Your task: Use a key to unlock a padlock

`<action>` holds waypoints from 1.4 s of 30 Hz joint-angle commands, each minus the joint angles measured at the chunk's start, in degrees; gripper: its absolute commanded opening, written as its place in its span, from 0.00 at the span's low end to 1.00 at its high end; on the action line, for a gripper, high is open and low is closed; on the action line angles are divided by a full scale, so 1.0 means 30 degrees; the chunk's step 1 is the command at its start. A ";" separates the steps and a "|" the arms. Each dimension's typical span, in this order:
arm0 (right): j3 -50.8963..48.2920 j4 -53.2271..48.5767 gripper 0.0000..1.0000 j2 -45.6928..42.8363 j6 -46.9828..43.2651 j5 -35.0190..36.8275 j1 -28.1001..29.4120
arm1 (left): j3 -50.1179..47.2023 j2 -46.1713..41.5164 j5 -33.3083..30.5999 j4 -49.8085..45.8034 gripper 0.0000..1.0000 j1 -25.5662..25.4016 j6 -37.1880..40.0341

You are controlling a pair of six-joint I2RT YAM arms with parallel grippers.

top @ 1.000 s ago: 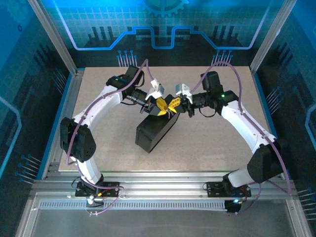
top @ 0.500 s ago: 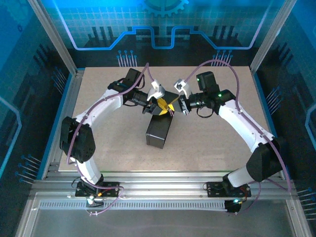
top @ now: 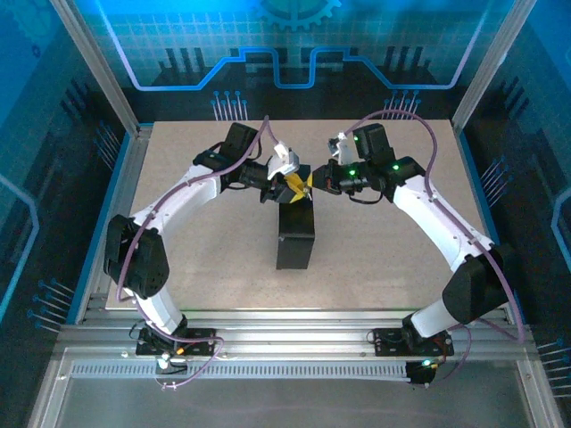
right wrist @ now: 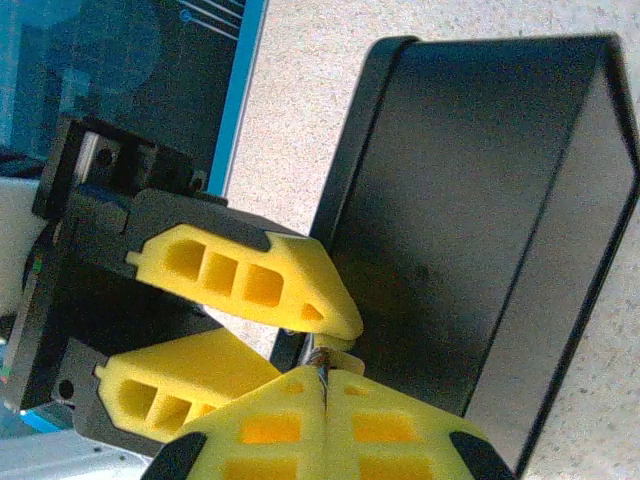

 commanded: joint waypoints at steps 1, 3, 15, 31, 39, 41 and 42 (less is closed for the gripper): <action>-0.0509 -0.0332 0.00 0.0392 0.3255 0.0425 0.0359 | 0.0315 -0.1836 0.2357 0.2351 0.00 -0.0696 -0.0037; -0.0935 0.0015 0.00 0.0312 0.4211 0.0065 0.0126 | 0.0250 -0.1975 0.2419 0.2363 0.00 -0.0718 0.0037; 0.0055 -0.0923 0.00 0.0358 0.4127 -0.1124 -0.0796 | 0.0250 -0.1574 0.3324 0.1624 0.00 -0.0271 0.0473; 0.1241 -0.1728 0.39 0.1243 -0.8649 -0.4062 -0.2724 | 0.0901 -0.0373 0.4834 -0.0246 0.00 0.0208 0.0914; -0.1345 0.1570 0.44 -0.0835 -1.9596 -0.7669 -0.2794 | 0.2716 0.1287 0.6317 -0.3266 0.00 0.0673 0.1977; -0.2180 0.1882 0.45 -0.1417 -2.2890 -0.8143 -0.2812 | 0.2992 0.1616 0.6689 -0.3623 0.00 0.0768 0.2106; -0.2658 0.2309 0.46 -0.1685 -2.4118 -0.8100 -0.2818 | 0.3161 0.1790 0.6840 -0.3770 0.00 0.0812 0.2129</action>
